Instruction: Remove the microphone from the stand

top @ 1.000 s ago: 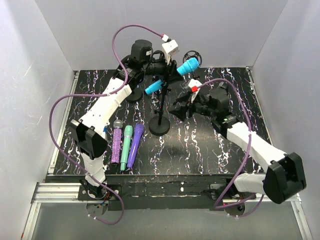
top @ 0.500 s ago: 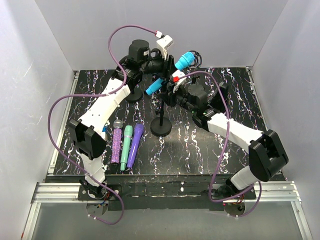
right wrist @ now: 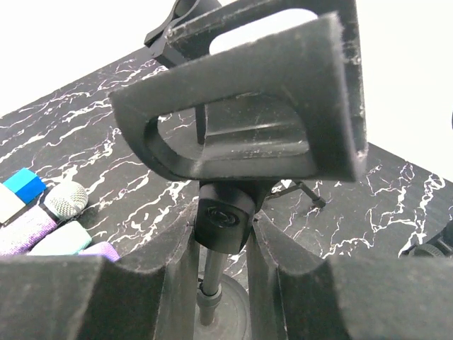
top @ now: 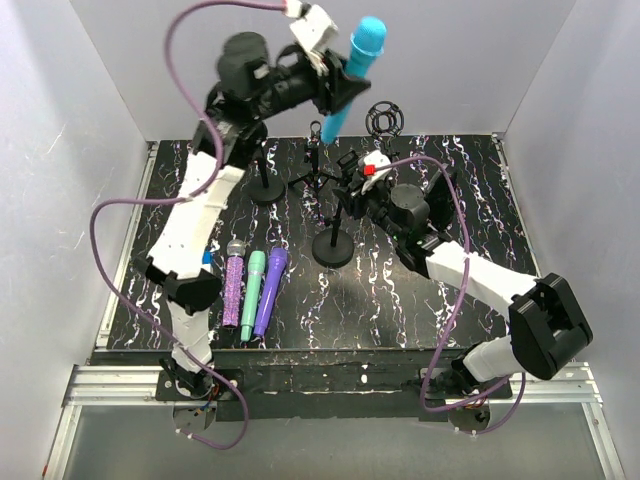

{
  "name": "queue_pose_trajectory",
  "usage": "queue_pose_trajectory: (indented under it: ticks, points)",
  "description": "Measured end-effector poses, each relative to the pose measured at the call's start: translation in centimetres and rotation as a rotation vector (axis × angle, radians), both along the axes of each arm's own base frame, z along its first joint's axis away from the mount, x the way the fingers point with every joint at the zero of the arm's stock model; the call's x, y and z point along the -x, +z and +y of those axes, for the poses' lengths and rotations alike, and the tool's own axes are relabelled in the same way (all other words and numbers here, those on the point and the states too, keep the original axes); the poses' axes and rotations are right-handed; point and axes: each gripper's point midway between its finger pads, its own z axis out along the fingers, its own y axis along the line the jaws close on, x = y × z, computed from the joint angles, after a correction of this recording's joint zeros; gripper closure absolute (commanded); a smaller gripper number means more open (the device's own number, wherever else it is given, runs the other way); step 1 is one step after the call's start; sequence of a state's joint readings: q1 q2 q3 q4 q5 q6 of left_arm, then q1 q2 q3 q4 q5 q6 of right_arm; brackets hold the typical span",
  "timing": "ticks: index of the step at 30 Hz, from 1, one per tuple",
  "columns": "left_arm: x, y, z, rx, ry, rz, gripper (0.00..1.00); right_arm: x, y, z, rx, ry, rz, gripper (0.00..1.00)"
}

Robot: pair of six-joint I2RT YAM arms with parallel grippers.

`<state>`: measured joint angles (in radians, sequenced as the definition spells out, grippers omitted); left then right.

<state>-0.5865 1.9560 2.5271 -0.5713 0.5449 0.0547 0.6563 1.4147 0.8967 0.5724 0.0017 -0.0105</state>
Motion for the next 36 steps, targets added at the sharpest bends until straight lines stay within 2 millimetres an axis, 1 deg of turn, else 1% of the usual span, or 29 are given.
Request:
queue_pose_trajectory:
  ticks: [1, 2, 4, 6, 7, 8, 9, 10, 11, 13, 15, 17, 18, 19, 20, 21, 22, 23, 24, 26, 28, 29, 32, 35, 36]
  points:
    - [0.7, 2.9, 0.7, 0.037, 0.013, -0.085, 1.00, 0.2, 0.0, -0.1, -0.001, 0.001, -0.001, 0.99]
    - [1.5, 5.3, 1.5, 0.066, 0.029, -0.159, 1.00, 0.4, -0.1, 0.0, 0.001, 0.004, -0.004, 0.99]
    - [3.4, 9.3, 3.8, 0.097, 0.080, -0.289, 1.00, 0.6, -0.1, 0.0, 0.005, 0.004, -0.010, 0.99]
    - [4.6, 10.8, 5.7, 0.088, 0.136, -0.361, 1.00, 0.7, 0.0, -0.2, 0.007, -0.001, -0.011, 0.99]
    - [5.0, 10.9, 6.8, 0.068, 0.171, -0.386, 1.00, 0.7, 0.0, -0.3, 0.008, -0.003, -0.010, 0.99]
    - [5.1, 10.3, 7.8, 0.038, 0.212, -0.397, 1.00, 0.8, 0.0, -0.3, 0.009, -0.002, -0.011, 0.99]
    - [5.0, 9.3, 8.8, 0.004, 0.262, -0.393, 1.00, 0.8, 0.0, -0.4, 0.012, -0.002, -0.010, 0.99]
    - [4.7, 7.8, 9.9, -0.035, 0.318, -0.376, 1.00, 0.9, 0.0, -0.4, 0.014, 0.001, -0.009, 0.99]
    - [4.2, 6.0, 11.1, -0.077, 0.381, -0.345, 1.00, 1.0, 0.0, -0.5, 0.017, 0.002, -0.008, 0.99]
    - [2.7, 1.1, 13.5, -0.177, 0.513, -0.256, 1.00, 1.3, 0.0, -0.5, 0.021, 0.015, -0.007, 0.99]
    - [1.2, -4.9, 16.3, -0.306, 0.648, -0.143, 1.00, 1.5, 0.0, -0.6, 0.024, 0.021, -0.004, 0.99]
    - [0.4, -11.8, 19.5, -0.452, 0.774, -0.004, 1.00, 1.6, 0.0, -0.6, 0.027, 0.026, -0.001, 0.99]
    - [0.4, -14.7, 20.9, -0.516, 0.812, 0.057, 1.00, 1.7, 0.0, -0.6, 0.028, 0.029, 0.000, 0.99]
    - [0.9, -18.9, 22.9, -0.607, 0.862, 0.146, 1.00, 1.7, 0.0, -0.6, 0.030, 0.031, -0.001, 0.99]
    - [1.5, -22.1, 24.6, -0.677, 0.896, 0.223, 1.00, 1.8, 0.0, -0.6, 0.031, 0.034, -0.002, 0.99]
    - [2.2, -24.3, 25.9, -0.728, 0.922, 0.284, 1.00, 1.8, 0.0, -0.6, 0.033, 0.036, -0.002, 0.99]
    - [3.2, -27.0, 27.7, -0.775, 0.958, 0.376, 1.00, 1.8, 0.0, -0.6, 0.034, 0.038, -0.003, 0.99]
    - [4.0, -28.7, 29.0, -0.793, 0.997, 0.450, 1.00, 1.8, 0.0, -0.6, 0.035, 0.038, -0.003, 0.99]
    - [4.8, -29.8, 30.2, -0.785, 1.038, 0.526, 1.00, 1.9, 0.0, -0.6, 0.036, 0.040, -0.003, 0.99]
    - [5.7, -30.9, 32.0, -0.726, 1.119, 0.633, 1.00, 1.9, 0.0, -0.5, 0.037, 0.043, -0.002, 0.99]
    - [6.5, -31.5, 33.5, -0.671, 1.196, 0.685, 1.00, 2.0, 0.0, -0.5, 0.039, 0.048, -0.003, 0.99]
    - [6.9, -31.9, 34.0, -0.657, 1.219, 0.697, 1.00, 2.0, -0.1, -0.5, 0.040, 0.050, -0.003, 0.99]
    - [8.5, -34.5, 34.4, -0.663, 1.232, 0.738, 1.00, 2.2, -0.1, -0.4, 0.044, 0.060, -0.002, 0.99]
    - [9.7, -38.0, 33.9, -0.681, 1.201, 0.802, 1.00, 2.3, 0.0, -0.3, 0.047, 0.067, -0.002, 0.99]
    - [10.0, -38.8, 33.8, -0.685, 1.193, 0.819, 1.00, 2.3, -0.1, -0.3, 0.048, 0.070, -0.003, 0.99]
